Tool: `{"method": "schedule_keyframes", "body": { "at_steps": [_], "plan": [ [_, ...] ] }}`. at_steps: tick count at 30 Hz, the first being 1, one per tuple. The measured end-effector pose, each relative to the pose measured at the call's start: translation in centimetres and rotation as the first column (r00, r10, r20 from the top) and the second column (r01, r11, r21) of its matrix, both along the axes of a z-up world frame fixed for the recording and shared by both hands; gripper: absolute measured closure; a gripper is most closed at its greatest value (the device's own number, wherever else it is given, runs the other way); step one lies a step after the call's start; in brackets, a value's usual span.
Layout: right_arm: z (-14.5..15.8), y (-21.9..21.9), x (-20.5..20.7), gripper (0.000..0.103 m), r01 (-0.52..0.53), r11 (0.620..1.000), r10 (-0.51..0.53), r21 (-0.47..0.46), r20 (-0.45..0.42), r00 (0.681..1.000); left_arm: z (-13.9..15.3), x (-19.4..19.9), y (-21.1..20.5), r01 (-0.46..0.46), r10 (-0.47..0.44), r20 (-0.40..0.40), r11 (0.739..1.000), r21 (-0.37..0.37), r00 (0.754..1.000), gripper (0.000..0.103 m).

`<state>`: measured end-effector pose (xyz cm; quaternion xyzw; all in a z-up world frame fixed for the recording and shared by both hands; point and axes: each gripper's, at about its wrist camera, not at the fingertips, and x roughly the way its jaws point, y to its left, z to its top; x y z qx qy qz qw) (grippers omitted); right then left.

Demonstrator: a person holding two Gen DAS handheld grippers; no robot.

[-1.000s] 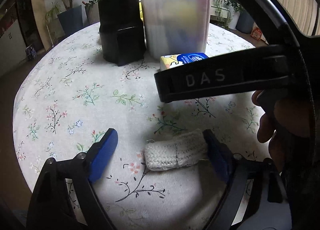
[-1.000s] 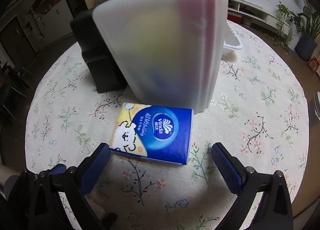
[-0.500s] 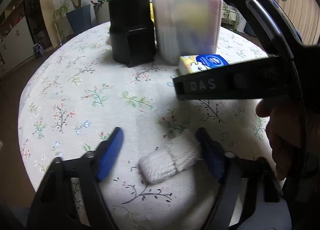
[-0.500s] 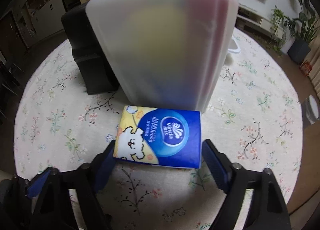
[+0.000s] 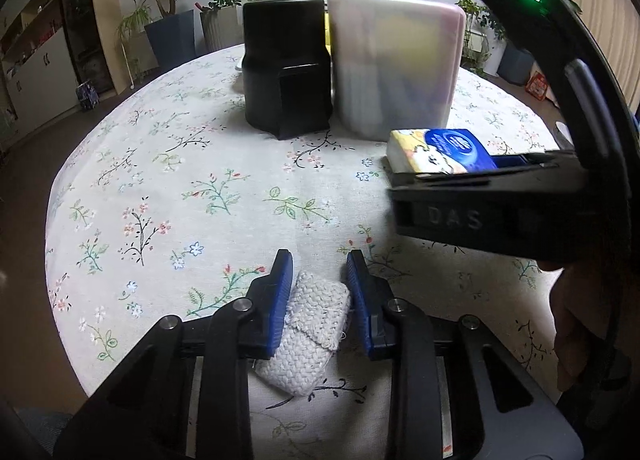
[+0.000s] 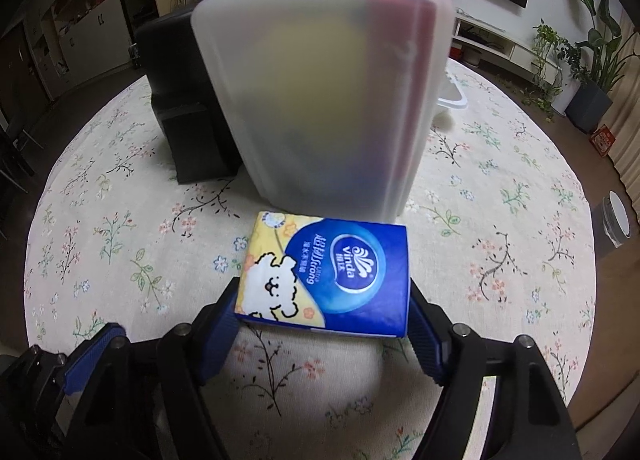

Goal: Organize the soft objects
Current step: 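Grasp the white knitted pad with the left tool while the right tool grasps the blue Vinda tissue pack, then carry the knitted pad and tissue pack over the white tray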

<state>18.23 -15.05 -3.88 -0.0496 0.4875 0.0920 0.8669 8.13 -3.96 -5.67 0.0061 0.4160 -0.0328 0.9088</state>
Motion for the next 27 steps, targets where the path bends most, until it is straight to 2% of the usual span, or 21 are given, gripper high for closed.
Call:
{"method": "schedule_keyframes", "body": {
  "at_steps": [20,27],
  "plan": [
    [0.8,-1.3,-0.7,0.026,0.028,0.999,-0.029,0.043,0.044,0.999,0.6,-1.4,4.0,-0.04,0.042,0.018,0.992,-0.124,0.999,0.078],
    [1.1,-2.0,-1.1,0.026,0.024,0.997,-0.028,0.073,0.052,0.998,0.7,-1.9,4.1,-0.03,0.033,0.024,0.993,-0.118,0.999,0.079]
  ]
}}
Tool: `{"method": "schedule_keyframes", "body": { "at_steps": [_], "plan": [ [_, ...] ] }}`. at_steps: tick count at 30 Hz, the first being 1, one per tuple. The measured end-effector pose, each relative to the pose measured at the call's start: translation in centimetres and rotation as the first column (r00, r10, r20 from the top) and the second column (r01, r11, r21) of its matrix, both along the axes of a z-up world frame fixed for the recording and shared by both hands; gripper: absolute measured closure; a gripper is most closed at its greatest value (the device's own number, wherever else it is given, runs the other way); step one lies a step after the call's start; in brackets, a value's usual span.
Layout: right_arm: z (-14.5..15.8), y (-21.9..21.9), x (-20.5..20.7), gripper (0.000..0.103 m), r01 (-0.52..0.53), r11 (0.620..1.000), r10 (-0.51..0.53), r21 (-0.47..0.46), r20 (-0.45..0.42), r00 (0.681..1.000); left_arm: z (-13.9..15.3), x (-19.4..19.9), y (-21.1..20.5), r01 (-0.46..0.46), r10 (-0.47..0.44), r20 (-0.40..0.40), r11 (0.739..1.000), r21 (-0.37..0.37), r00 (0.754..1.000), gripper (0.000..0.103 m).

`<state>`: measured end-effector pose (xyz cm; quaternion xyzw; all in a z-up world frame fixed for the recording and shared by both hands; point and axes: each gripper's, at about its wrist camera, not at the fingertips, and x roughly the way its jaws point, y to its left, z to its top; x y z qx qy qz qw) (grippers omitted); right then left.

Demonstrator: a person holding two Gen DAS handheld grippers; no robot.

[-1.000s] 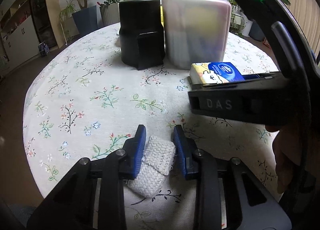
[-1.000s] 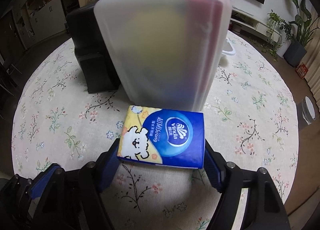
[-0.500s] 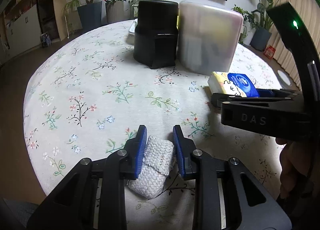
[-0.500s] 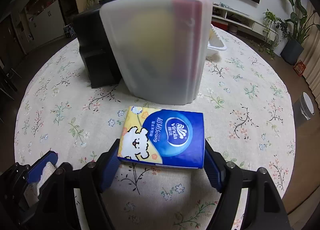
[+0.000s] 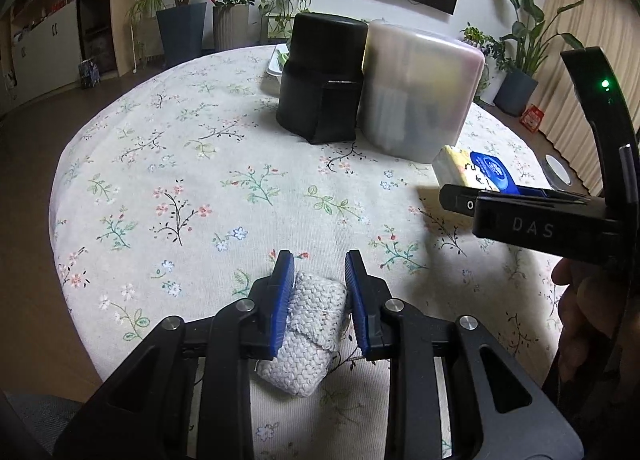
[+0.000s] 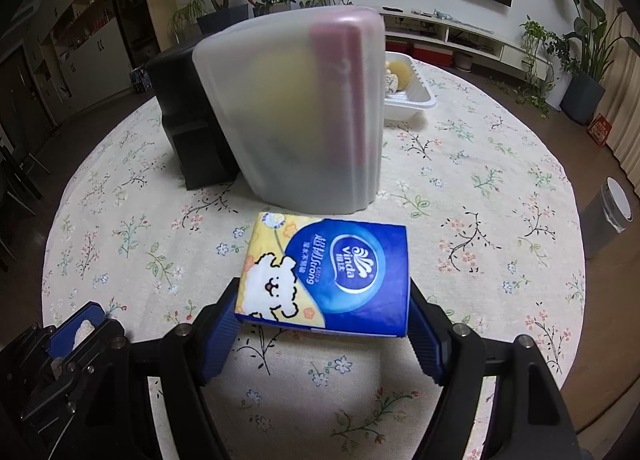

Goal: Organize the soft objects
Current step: 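Carry the knitted pad and tissue pack over the white tray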

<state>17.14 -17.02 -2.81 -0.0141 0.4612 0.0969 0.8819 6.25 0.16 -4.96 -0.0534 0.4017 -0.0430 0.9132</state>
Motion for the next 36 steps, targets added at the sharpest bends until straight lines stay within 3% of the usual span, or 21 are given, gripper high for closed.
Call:
{"method": "schedule_keyframes", "body": {
  "at_steps": [12,23,31,36],
  "plan": [
    [1.1,-1.5,-1.6,0.026,-0.016,1.0,0.016,-0.011,0.014,1.0,0.7,0.2,1.0,-0.005,0.005,-0.006,1.0,-0.01,1.0,0.079],
    [1.9,-7.2,-2.2,0.026,0.066,0.997,-0.066,-0.033,-0.001,0.998,2.7,1.7,5.4,-0.07,0.071,0.016,0.997,-0.021,0.997,0.079],
    [4.2,-13.5,-0.2,0.026,0.168,0.984,-0.167,-0.053,0.032,0.985,7.5,6.6,9.6,-0.102,0.099,0.097,0.994,0.026,0.99,0.079],
    [6.5,-17.2,3.6,0.026,0.208,0.974,-0.201,-0.095,0.074,0.977,11.3,12.9,10.8,-0.075,0.062,0.145,0.994,0.086,0.987,0.079]
  ]
}}
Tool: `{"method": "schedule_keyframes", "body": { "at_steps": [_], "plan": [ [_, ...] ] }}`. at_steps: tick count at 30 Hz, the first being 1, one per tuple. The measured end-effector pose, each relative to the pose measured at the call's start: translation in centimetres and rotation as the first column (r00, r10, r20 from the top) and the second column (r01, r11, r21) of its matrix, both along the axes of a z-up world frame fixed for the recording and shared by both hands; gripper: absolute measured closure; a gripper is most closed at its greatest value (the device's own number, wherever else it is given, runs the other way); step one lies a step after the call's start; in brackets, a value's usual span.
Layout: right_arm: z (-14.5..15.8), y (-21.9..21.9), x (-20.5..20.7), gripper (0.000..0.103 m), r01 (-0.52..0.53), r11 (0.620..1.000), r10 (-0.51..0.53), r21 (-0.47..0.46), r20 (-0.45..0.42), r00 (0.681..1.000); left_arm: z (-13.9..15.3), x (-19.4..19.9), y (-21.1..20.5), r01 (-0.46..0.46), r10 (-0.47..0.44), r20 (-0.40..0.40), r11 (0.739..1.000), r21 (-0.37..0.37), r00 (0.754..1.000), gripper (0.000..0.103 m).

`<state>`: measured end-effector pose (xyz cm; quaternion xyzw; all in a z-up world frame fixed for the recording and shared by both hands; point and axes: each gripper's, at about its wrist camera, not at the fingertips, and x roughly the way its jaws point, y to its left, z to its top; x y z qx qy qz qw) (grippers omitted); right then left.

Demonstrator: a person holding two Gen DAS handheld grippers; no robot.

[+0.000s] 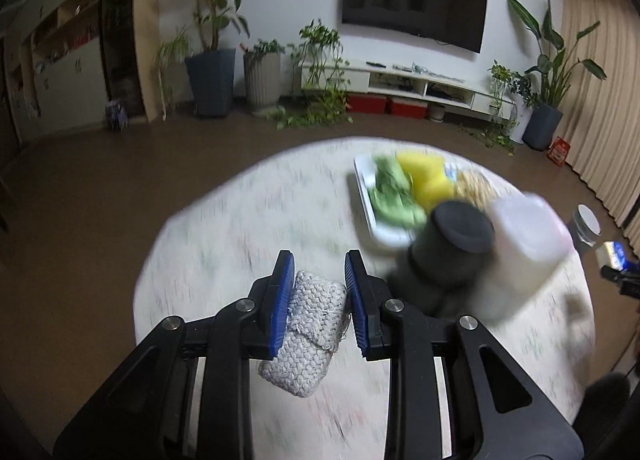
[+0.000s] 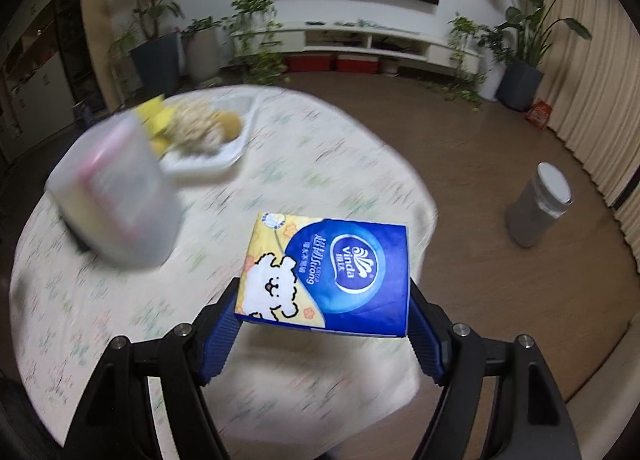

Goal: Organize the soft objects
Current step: 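Carry the knitted pad and tissue pack over the white tray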

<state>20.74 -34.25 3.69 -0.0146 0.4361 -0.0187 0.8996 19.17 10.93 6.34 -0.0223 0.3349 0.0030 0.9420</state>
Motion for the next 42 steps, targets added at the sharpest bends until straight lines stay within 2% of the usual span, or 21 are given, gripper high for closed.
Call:
{"method": "schedule_keyframes", "body": {
  "at_steps": [6,12,14,19,24,32,37,42],
  "plan": [
    [3.3,-1.5,7.4,0.026,-0.022,0.999,0.024,-0.038,0.052,0.998,2.2,8.1,-1.4,0.088,-0.088,0.005,0.995,0.049,0.996,0.079],
    [4.3,1.2,15.1,0.026,-0.103,0.993,0.106,-0.055,0.055,0.993,0.7,15.3,-4.1,0.198,-0.195,-0.055,0.978,0.063,0.979,0.078],
    [4.1,2.9,17.6,0.026,-0.152,0.987,0.155,-0.052,0.047,0.987,-0.3,17.0,-5.0,0.246,-0.241,-0.08,0.968,0.054,0.967,0.078],
    [2.4,6.9,22.6,0.026,-0.245,0.969,0.245,-0.012,0.001,0.969,-2.3,20.3,-7.3,0.416,-0.408,-0.137,0.909,0.033,0.903,0.078],
    [-0.2,10.0,25.8,0.026,-0.301,0.954,0.301,0.014,-0.056,0.952,-4.1,21.8,-8.5,0.502,-0.494,-0.162,0.865,0.007,0.854,0.078],
    [-2.7,11.5,28.2,0.026,-0.317,0.946,0.322,0.064,-0.111,0.94,-6.8,21.6,-10.2,0.63,-0.622,-0.185,0.776,-0.016,0.761,0.078],
    [-4.7,12.3,28.8,0.026,-0.335,0.94,0.34,0.058,-0.175,0.924,-6.9,21.7,-10.4,0.647,-0.647,-0.162,0.76,-0.06,0.745,0.076],
    [-5.1,12.5,28.8,0.026,-0.34,0.939,0.342,0.042,-0.18,0.922,-7.2,22.0,-10.1,0.643,-0.648,-0.163,0.761,-0.089,0.744,0.075]
  ]
}}
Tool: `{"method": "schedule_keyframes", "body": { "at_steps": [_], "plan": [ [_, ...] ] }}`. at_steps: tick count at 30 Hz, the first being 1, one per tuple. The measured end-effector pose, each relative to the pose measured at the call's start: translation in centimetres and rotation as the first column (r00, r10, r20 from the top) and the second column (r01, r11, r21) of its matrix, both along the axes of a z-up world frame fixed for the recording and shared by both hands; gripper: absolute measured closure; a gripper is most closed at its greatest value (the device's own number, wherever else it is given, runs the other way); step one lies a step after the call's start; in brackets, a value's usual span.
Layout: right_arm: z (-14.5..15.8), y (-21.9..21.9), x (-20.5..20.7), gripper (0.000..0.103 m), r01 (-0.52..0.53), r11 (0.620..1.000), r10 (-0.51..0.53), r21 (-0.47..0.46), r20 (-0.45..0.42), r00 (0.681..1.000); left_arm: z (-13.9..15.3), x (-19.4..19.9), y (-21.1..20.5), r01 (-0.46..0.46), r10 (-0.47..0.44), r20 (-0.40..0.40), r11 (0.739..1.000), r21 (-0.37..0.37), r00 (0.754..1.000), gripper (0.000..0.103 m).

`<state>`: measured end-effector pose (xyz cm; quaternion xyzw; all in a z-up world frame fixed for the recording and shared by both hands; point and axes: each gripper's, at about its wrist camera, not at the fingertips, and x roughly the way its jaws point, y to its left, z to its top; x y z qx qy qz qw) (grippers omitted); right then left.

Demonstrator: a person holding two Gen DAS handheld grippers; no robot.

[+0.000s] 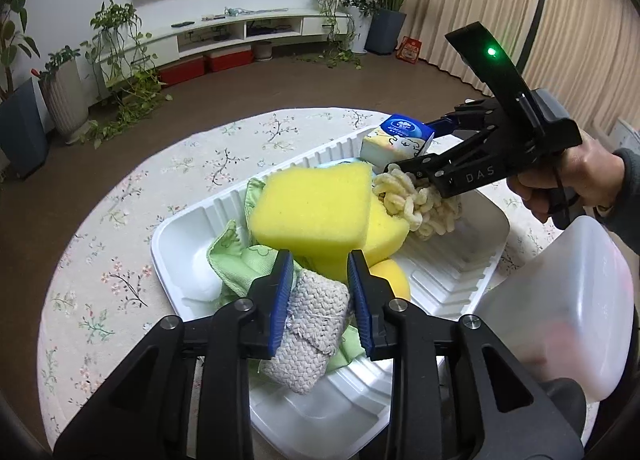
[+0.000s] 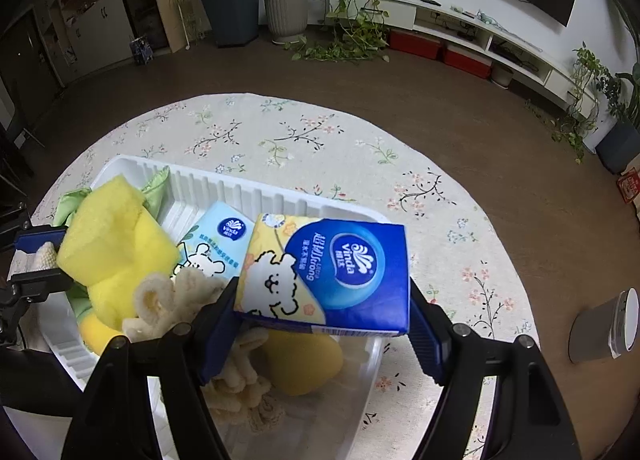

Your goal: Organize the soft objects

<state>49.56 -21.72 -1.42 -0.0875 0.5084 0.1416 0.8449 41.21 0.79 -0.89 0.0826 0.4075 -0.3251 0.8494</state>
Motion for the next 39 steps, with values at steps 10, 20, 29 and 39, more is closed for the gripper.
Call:
{"method": "schedule_keyframes", "body": {
  "at_steps": [10,20,29,39],
  "plan": [
    [-0.1,0.5,-0.8,0.025,-0.01,1.0,0.01,-0.021,0.014,1.0,0.1,0.0,0.1,-0.011,0.012,0.015,1.0,-0.012,1.0,0.033],
    [1.5,0.8,-2.2,0.008,-0.049,0.998,0.052,-0.033,0.075,0.996,1.2,-1.2,0.8,-0.019,0.021,0.06,0.999,-0.035,0.998,0.018],
    [4.1,-1.0,-3.1,0.008,0.007,1.0,-0.007,0.007,0.133,0.991,3.4,-2.5,2.8,-0.134,0.142,0.129,0.988,-0.07,0.981,0.008],
    [6.9,-6.1,-9.0,0.002,0.149,0.988,-0.155,0.046,0.192,0.969,6.9,-10.9,6.1,-0.464,0.471,0.24,0.881,-0.087,0.849,0.0]
  ]
}}
